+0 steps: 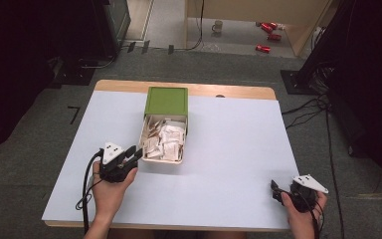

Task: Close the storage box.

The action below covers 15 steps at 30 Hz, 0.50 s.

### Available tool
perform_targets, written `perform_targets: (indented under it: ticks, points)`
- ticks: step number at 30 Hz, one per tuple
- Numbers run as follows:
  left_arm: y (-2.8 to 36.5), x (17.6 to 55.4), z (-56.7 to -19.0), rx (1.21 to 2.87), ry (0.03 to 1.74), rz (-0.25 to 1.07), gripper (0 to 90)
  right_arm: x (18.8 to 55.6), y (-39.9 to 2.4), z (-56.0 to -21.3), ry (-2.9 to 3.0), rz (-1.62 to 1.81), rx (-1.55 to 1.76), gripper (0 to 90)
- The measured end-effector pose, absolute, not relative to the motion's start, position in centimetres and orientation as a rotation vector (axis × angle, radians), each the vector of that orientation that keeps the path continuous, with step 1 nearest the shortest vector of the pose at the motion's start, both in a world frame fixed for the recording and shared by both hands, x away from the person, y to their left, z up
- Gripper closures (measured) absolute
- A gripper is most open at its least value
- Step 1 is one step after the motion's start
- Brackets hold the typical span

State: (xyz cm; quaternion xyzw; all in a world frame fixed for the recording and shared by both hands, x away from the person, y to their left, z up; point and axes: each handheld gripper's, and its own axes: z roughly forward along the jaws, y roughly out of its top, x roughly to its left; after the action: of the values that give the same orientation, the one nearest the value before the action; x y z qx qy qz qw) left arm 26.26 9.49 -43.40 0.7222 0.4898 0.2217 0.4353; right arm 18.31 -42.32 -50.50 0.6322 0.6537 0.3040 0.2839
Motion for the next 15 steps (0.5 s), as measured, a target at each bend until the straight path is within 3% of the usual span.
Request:
perform_targets:
  ticks: [10,15]
  points:
    - [8.2,26.6,-44.1,1.835,1.253,0.641,87.8,18.3,-42.3,-50.5,1.749,0.814,1.692,17.8]
    - [8.4,26.7,-44.1,1.857,1.232,0.646,89.7,18.3,-42.3,-50.5,1.75,0.814,1.692,17.8]
